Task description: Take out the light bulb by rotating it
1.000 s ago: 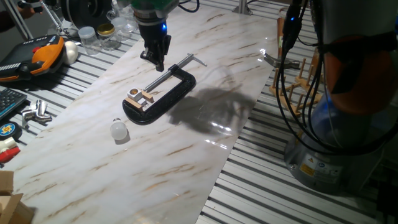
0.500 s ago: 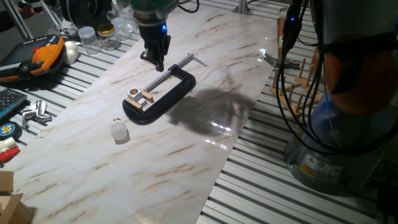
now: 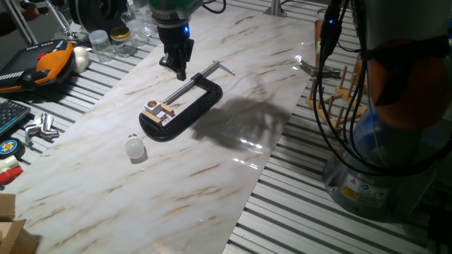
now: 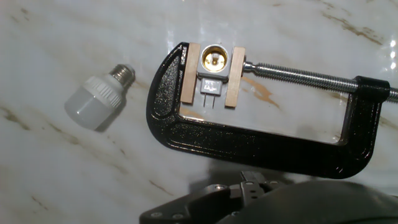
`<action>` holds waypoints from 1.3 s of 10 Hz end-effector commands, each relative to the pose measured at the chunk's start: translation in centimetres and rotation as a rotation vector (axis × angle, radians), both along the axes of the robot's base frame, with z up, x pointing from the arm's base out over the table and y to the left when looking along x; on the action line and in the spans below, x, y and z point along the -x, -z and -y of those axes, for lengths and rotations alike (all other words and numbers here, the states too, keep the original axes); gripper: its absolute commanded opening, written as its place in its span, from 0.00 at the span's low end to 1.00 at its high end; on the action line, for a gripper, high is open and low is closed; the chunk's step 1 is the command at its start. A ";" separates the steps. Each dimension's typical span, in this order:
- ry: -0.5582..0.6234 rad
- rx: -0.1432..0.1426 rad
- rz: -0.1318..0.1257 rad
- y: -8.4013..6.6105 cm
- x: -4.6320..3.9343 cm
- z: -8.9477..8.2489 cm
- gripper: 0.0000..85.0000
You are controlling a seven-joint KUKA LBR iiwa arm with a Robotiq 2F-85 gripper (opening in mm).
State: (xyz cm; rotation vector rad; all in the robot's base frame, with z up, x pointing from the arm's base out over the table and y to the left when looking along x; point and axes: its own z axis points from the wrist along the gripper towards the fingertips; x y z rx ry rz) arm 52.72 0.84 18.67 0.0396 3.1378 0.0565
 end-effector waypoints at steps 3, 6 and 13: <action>0.017 -0.007 0.005 0.0 -0.01 0.0 0.00; -0.010 -0.010 0.010 0.0 0.00 -0.1 0.00; -0.045 0.010 0.018 0.0 0.07 0.0 0.00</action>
